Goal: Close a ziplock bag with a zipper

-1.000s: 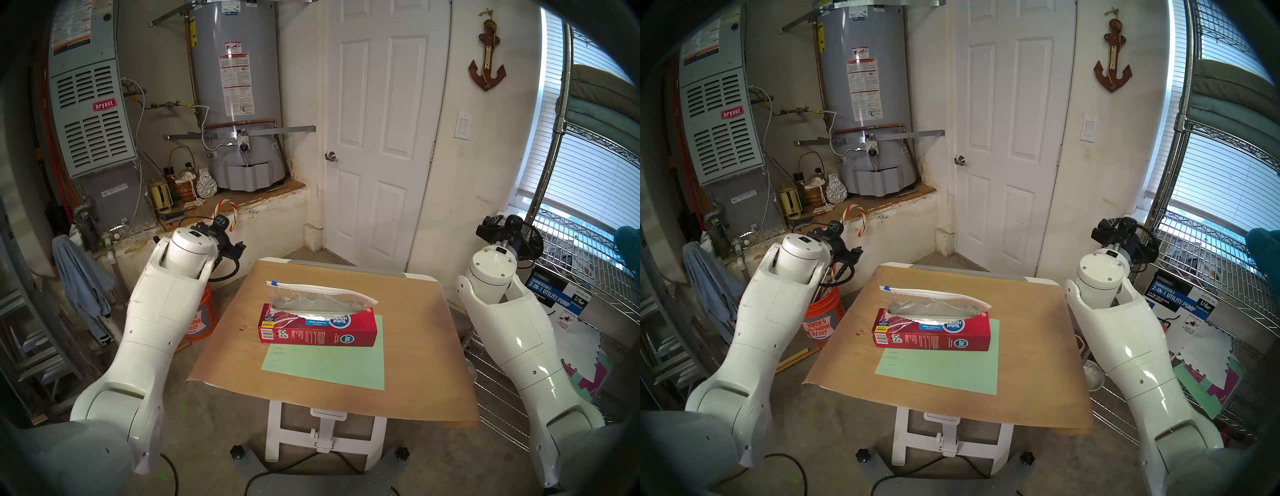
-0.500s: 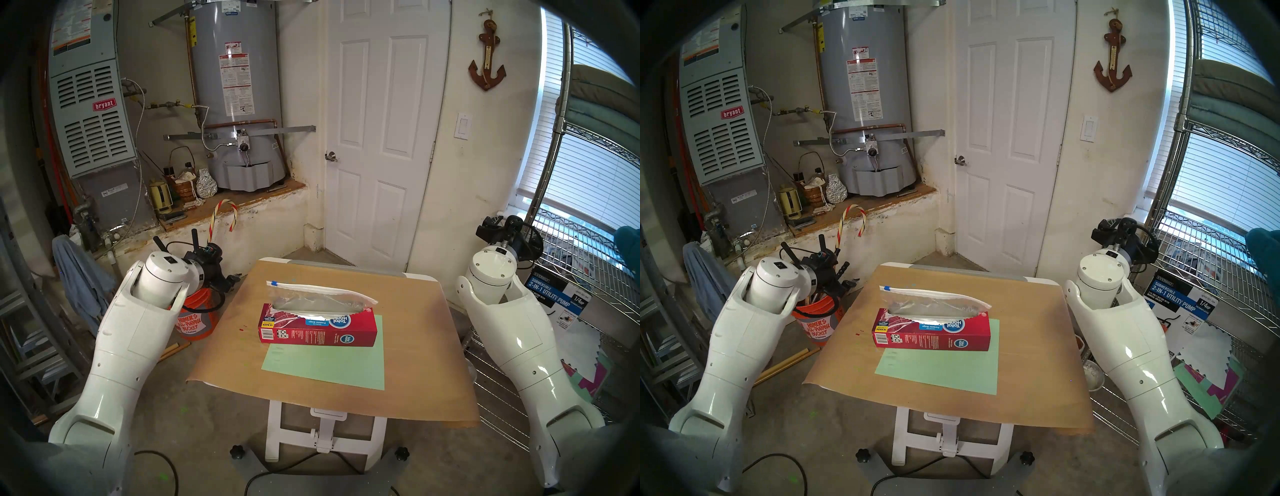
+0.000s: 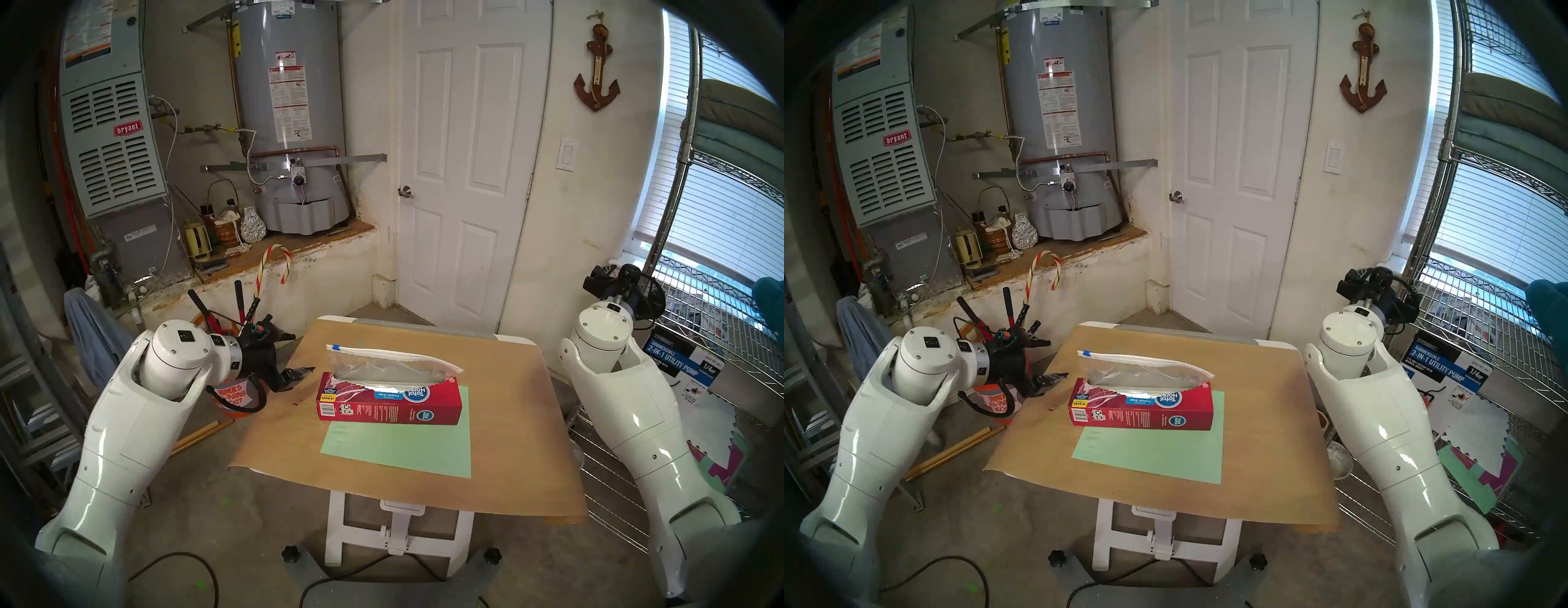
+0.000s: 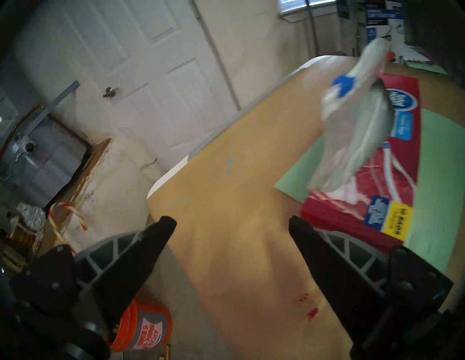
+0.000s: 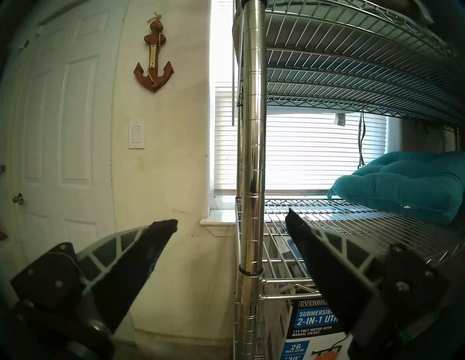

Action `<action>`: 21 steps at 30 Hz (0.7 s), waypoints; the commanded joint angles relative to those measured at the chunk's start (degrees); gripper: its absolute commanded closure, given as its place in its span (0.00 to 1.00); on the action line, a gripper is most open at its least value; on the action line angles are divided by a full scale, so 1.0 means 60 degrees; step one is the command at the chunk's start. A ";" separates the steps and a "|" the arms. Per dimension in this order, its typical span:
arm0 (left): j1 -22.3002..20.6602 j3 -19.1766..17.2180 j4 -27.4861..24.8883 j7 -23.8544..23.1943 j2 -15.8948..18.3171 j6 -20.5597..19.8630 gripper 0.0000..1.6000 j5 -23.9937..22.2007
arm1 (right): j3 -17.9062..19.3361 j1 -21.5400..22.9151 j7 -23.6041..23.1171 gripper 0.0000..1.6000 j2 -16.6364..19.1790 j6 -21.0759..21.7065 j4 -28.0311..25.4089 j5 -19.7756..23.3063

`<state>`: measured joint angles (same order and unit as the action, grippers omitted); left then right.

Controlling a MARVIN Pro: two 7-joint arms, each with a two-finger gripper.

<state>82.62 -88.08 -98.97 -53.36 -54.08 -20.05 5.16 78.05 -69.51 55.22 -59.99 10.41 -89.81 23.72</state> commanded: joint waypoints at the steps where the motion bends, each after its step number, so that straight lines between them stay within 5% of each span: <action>1: 0.0394 -0.0582 -0.1051 -0.0852 0.0554 0.0919 0.00 -0.0650 | 0.0001 0.0142 -0.0007 0.00 -0.0011 -0.0018 -0.0190 -0.0020; 8: 0.0369 -0.0811 -0.0810 -0.1081 0.0388 0.1478 0.00 -0.0901 | 0.0005 0.0136 -0.0005 0.00 -0.0009 -0.0004 -0.0209 -0.0014; 21: -0.0802 -0.0051 0.0810 -0.1014 -0.0526 0.2507 0.00 -0.1126 | 0.0004 0.0138 -0.0006 0.00 -0.0010 -0.0009 -0.0202 -0.0016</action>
<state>83.10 -89.87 -96.57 -59.89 -54.29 -7.72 -0.38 78.05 -69.51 55.23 -59.98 10.42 -89.94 23.72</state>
